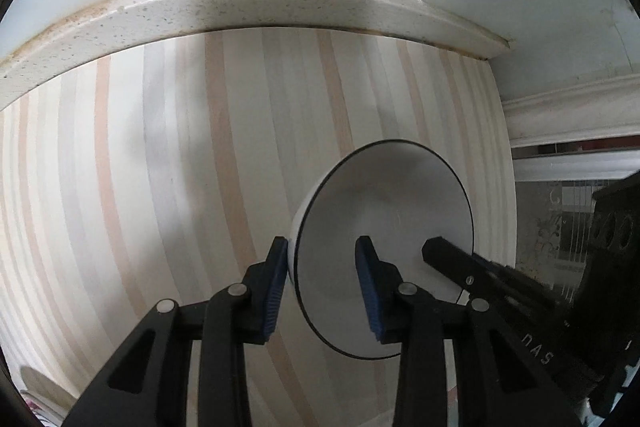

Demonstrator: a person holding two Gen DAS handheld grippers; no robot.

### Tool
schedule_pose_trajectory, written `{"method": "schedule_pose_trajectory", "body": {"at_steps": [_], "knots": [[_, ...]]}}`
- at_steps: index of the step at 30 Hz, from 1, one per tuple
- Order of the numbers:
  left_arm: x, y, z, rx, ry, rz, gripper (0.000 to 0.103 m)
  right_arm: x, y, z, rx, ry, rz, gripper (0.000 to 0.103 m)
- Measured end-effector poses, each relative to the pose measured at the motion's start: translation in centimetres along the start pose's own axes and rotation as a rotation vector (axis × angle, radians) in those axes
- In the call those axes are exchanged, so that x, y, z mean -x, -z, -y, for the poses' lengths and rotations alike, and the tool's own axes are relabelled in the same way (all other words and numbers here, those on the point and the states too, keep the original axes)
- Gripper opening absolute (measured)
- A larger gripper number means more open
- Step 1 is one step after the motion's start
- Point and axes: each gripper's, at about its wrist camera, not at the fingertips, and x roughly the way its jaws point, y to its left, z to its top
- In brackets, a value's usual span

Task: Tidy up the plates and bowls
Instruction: 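Grip the nested bowls' rim with the left tool while the right tool grips it too, then carry the nested bowls onto the blue-dot bowl with both tools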

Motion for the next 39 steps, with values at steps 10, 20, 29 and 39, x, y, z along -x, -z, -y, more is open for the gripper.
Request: {"method": "schedule_pose_trajectory", "body": {"at_steps": [10, 20, 29, 39], "knots": [[3.3, 2.7, -0.1, -0.018, -0.019, 0.043, 0.03, 2.0, 1.2, -2.0, 0.077, 0.004, 0.033, 0.016], [8.6, 7.6, -0.2, -0.047, -0.04, 0.106, 0.03, 6.7, 6.4, -4.8, 0.123, -0.022, 0.074, 0.016], [12.5, 13.5, -2.1, -0.03, -0.039, 0.142, 0.03, 9.8, 12.4, -8.1, 0.179, -0.043, 0.085, 0.016], [14.5, 19.7, -5.6, 0.018, -0.05, 0.135, 0.031, 10.6, 20.6, -10.9, 0.243, -0.046, 0.042, 0.016]]}}
